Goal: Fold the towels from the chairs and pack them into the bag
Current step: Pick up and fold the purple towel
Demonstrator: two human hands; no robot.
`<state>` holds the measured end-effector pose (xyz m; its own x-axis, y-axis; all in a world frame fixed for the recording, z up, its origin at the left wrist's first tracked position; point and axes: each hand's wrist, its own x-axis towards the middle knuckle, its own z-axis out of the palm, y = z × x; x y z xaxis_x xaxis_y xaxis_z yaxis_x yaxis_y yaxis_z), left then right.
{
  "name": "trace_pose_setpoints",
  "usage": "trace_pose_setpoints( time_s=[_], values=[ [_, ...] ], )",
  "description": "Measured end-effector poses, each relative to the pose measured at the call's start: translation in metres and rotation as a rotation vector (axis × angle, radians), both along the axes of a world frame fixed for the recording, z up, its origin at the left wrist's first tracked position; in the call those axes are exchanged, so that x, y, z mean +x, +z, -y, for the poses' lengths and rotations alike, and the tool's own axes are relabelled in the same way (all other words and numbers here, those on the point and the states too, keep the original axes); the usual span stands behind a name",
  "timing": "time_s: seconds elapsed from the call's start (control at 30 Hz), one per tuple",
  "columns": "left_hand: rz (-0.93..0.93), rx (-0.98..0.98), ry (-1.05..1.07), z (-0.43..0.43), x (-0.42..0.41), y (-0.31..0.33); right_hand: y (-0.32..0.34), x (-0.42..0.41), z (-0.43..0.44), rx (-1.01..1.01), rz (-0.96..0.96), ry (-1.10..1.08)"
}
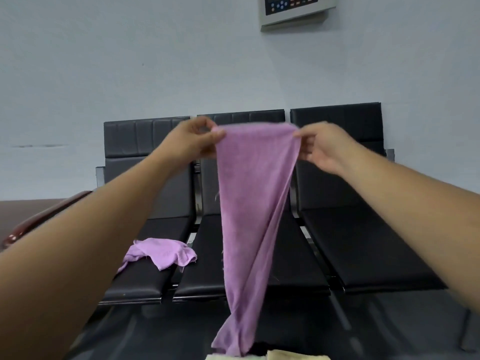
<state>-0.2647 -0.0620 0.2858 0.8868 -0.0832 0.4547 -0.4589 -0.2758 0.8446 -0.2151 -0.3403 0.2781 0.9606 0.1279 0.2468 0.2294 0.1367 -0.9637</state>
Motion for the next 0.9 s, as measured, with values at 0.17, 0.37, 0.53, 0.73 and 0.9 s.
trace_pose_setpoints(
  time_s=[0.17,0.37,0.53,0.73,0.9],
  values=[
    [-0.153,0.362,0.058,-0.004,0.003,-0.006,-0.023,-0.002,-0.005,-0.189,-0.181,0.028],
    [-0.080,0.166,0.175,-0.007,0.002,-0.034,-0.039,-0.002,-0.005,-0.054,-0.139,-0.116],
    [-0.018,0.061,0.165,-0.003,0.003,-0.028,-0.038,-0.013,-0.007,0.147,-0.173,0.023],
    [-0.067,0.092,0.194,0.004,0.001,-0.035,-0.050,-0.017,-0.012,0.232,-0.236,0.057],
    [-0.102,0.054,0.175,0.002,0.000,-0.039,-0.054,-0.021,-0.010,0.072,-0.140,0.083]
  ],
)
